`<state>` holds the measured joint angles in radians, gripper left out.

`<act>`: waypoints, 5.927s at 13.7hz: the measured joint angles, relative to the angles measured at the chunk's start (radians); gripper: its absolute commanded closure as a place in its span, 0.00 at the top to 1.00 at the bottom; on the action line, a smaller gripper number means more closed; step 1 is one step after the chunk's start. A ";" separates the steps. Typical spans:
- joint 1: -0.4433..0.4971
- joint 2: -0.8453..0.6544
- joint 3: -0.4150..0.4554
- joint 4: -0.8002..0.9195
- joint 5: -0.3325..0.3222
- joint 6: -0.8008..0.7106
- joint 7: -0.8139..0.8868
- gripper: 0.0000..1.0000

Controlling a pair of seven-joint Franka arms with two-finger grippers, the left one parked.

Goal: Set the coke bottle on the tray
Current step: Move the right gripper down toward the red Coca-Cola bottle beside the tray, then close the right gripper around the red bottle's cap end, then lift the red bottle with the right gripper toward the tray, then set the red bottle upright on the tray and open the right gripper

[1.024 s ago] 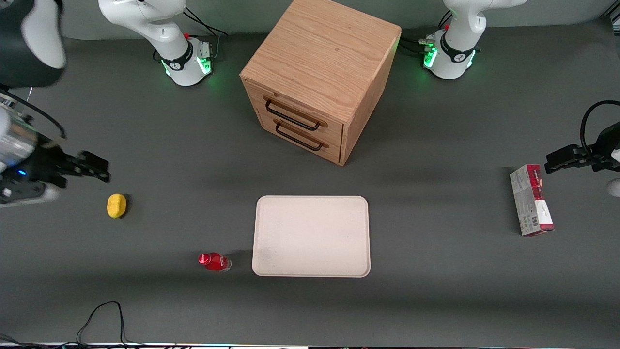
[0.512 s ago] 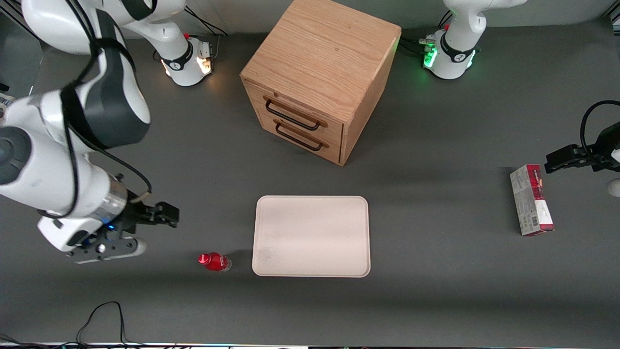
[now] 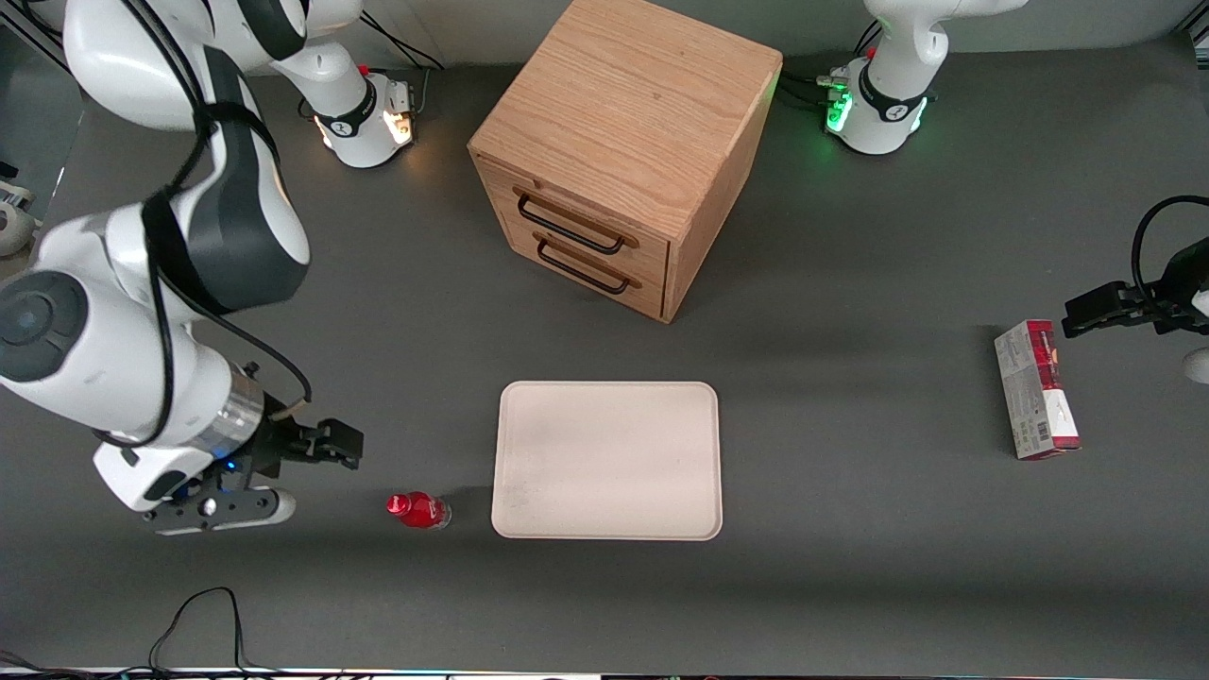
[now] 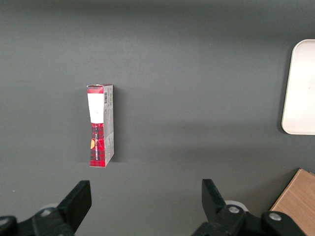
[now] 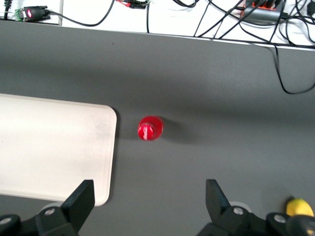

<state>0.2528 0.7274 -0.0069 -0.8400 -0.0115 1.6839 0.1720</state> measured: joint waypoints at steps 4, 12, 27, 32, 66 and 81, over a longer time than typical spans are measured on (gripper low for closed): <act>0.000 0.112 0.003 0.002 0.000 0.130 0.004 1.00; 0.009 0.237 0.013 0.002 0.000 0.165 0.009 1.00; 0.010 0.252 0.011 -0.009 0.000 0.176 0.011 0.25; 0.010 0.252 0.010 -0.009 -0.003 0.176 0.011 0.15; 0.245 0.095 0.005 -0.020 -0.062 0.115 0.158 0.15; 0.244 0.203 0.003 -0.014 -0.062 0.198 0.158 1.00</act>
<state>0.4964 0.9306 -0.0043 -0.8544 -0.0739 1.8814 0.3297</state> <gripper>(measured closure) 0.013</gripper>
